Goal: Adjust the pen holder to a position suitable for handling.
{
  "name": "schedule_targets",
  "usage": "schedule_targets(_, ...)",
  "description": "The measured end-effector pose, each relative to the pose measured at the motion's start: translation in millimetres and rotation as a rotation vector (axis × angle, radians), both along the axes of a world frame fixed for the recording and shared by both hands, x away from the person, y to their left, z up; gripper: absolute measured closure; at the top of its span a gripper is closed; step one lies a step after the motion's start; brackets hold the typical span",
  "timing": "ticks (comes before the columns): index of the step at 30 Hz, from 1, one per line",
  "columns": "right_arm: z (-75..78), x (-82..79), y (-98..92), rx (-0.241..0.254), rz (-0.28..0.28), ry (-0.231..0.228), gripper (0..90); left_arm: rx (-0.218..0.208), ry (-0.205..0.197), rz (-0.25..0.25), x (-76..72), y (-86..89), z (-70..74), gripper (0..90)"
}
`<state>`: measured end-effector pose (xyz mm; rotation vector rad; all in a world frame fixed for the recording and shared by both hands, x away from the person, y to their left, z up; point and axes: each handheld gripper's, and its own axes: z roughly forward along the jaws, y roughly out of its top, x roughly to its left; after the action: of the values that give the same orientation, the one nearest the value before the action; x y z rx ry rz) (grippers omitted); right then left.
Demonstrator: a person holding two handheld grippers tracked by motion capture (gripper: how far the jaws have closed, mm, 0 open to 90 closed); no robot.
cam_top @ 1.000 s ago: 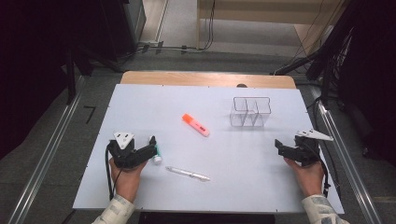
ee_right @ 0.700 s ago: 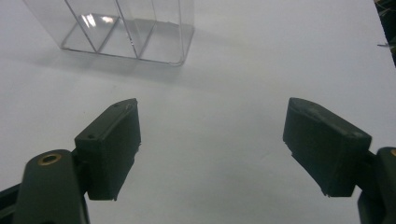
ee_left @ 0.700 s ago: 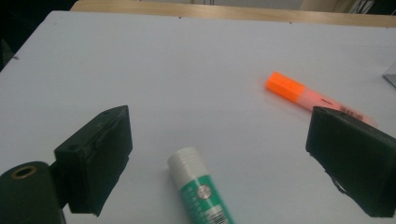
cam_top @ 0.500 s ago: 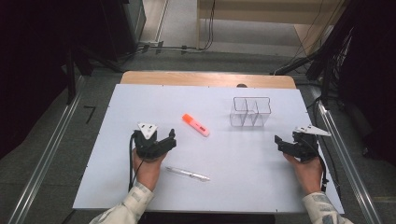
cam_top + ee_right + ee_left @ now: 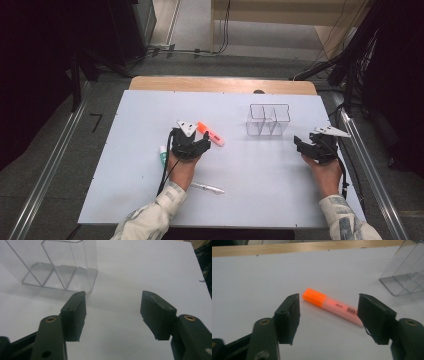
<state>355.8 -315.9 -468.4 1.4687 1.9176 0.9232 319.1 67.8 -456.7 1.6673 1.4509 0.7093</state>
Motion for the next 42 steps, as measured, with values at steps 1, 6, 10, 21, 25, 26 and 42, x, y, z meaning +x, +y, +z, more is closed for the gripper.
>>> schedule_targets(1,0.1,1.5,0.1,-0.001,-0.003,-0.002,40.8,-0.013,0.004,-0.018,3.8,-4.9,0.3,41.4)
schedule_targets(6,-1.4,13.5,4.1,0.005,0.0,-0.01,54.0,-0.046,0.025,-0.1,18.3,-27.0,1.2,56.4)
schedule_targets(10,-5.2,25.9,6.1,0.019,-0.018,0.014,66.3,-0.037,0.019,-0.131,30.7,-47.1,-1.2,67.8)
schedule_targets(21,-6.4,50.9,1.5,0.072,-0.031,0.037,81.4,-0.005,0.062,-0.138,74.9,-85.1,-13.2,89.6)
schedule_targets(25,-5.4,57.1,5.9,0.068,-0.001,0.036,84.3,-0.027,0.044,-0.14,84.6,-94.2,-10.9,89.8)
schedule_targets(26,-5.8,58.4,7.7,0.065,0.005,0.036,84.8,-0.037,0.044,-0.141,86.0,-96.6,-10.9,89.8)
schedule_targets(42,-9.6,70.8,24.8,0.089,0.023,0.055,86.7,-0.096,0.079,-0.171,102.8,-118.3,-20.8,89.8)
